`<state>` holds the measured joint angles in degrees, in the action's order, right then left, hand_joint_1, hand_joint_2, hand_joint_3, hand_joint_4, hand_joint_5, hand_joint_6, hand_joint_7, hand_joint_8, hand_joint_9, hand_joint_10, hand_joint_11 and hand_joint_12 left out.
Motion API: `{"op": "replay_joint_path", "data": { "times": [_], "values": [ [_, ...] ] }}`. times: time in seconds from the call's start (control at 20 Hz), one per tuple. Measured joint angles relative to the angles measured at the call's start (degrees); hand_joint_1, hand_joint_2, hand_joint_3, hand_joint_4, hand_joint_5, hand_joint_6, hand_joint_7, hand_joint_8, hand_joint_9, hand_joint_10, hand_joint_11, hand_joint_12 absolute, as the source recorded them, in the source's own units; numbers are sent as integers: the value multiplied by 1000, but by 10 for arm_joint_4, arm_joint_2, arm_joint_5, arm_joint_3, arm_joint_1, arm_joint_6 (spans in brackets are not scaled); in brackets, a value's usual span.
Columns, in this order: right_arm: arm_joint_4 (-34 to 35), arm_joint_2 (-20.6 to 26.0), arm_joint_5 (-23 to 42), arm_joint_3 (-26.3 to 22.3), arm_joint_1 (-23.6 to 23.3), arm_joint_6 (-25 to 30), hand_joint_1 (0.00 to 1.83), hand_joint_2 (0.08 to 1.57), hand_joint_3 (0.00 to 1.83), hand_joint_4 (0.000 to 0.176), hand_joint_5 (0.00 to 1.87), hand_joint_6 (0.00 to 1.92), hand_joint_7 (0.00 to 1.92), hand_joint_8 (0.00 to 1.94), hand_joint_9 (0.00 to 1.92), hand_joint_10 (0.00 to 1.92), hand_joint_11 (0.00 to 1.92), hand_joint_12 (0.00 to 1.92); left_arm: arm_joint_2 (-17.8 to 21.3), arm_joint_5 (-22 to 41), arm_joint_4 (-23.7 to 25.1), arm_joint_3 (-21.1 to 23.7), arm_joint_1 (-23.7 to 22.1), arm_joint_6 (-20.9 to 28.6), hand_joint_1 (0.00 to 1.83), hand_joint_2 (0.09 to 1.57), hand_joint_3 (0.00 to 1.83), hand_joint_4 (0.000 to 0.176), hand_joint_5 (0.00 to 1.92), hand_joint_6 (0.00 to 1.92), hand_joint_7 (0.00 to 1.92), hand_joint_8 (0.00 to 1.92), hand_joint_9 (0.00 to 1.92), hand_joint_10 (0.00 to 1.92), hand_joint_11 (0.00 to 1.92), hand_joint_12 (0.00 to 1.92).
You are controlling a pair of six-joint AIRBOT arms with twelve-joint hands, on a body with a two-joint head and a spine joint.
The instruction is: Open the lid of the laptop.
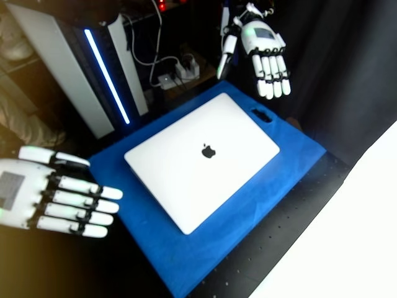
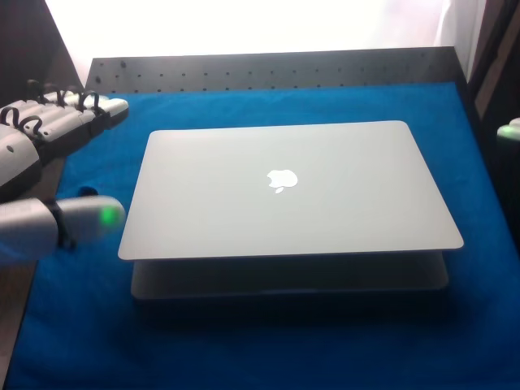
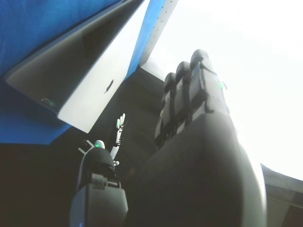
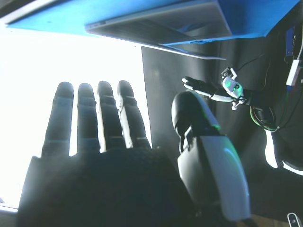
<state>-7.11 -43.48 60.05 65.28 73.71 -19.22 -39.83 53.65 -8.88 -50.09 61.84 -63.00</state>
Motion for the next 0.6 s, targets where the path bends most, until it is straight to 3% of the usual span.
{"op": "replay_joint_path", "data": {
  "times": [0.2, 0.4, 0.6],
  "values": [
    [-23, -3, -12, 0, 0, 0, 0, 1329, 27, 0, 0, 0, 0, 0, 0, 0, 0, 0, 0, -3, 6, 0, 0, 0, 0, 1473, 20, 0, 0, 0, 0, 0, 0, 0, 0, 0],
    [-118, -19, -84, 1, -80, 8, 0, 1335, 17, 0, 0, 0, 0, 0, 0, 0, 0, 0, 0, -8, 12, 0, -2, 0, 0, 1474, 15, 0, 0, 0, 0, 0, 0, 0, 0, 0],
    [-166, -29, -117, 1, -79, 33, 0, 1322, 8, 0, 0, 0, 0, 0, 0, 0, 0, 0, -1, -16, 10, 0, -2, 0, 0, 1481, 15, 0, 0, 0, 0, 0, 0, 0, 0, 0]
  ]
}}
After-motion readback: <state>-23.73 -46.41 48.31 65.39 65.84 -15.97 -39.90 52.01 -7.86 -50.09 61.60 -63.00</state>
